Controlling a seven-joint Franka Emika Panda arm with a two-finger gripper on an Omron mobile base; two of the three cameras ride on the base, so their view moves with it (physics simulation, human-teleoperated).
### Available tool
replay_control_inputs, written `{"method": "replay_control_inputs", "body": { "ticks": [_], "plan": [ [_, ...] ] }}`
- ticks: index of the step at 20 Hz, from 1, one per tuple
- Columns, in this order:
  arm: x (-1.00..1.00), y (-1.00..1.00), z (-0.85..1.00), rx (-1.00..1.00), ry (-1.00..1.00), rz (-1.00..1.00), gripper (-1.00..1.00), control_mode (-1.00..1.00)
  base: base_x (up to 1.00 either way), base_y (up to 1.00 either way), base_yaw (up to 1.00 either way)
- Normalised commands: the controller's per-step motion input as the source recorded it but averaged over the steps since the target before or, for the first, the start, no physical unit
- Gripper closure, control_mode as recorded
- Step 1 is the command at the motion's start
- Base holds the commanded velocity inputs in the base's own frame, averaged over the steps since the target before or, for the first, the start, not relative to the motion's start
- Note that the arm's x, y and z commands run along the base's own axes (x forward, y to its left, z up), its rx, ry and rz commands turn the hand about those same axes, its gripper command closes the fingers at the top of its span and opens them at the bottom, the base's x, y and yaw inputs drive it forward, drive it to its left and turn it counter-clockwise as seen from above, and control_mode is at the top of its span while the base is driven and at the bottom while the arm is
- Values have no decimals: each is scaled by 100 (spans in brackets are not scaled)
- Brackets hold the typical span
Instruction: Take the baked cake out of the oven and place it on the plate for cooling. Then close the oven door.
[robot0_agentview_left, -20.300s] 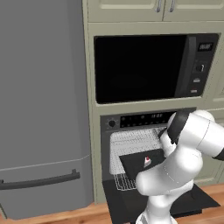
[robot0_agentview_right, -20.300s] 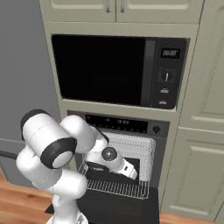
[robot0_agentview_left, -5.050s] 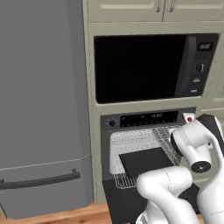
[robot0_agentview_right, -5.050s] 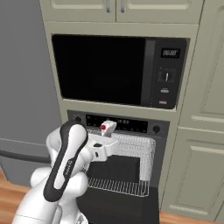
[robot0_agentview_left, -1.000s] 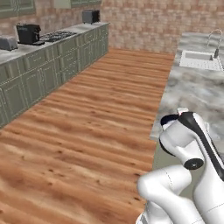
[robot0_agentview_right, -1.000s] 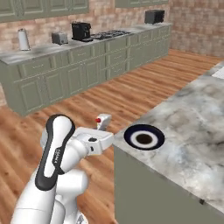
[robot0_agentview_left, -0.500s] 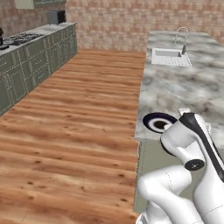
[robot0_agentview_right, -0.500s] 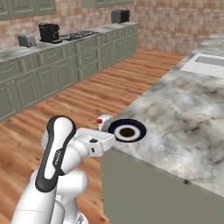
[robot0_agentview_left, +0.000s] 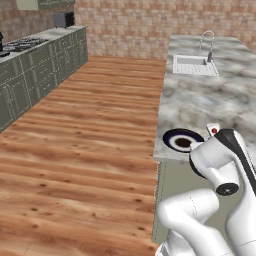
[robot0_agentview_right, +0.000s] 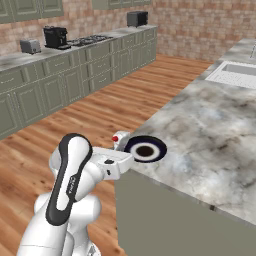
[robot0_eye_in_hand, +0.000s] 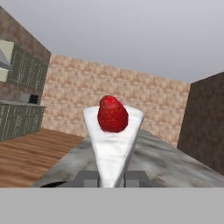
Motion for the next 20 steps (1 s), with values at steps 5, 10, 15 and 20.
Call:
{"method": "replay_control_inputs", "body": {
  "ticks": [5, 10, 15, 20],
  "plan": [
    [31, -29, -1, 2, 0, 22, 100, -100, 0, 0, 0],
    [62, -34, -5, 0, 7, 44, 100, -100, 0, 0, 0],
    [47, -28, -12, 0, 11, 26, 100, -100, 0, 0, 0],
    [37, -44, -1, 0, 21, 20, 100, -100, 0, 0, 0]
  ]
}}
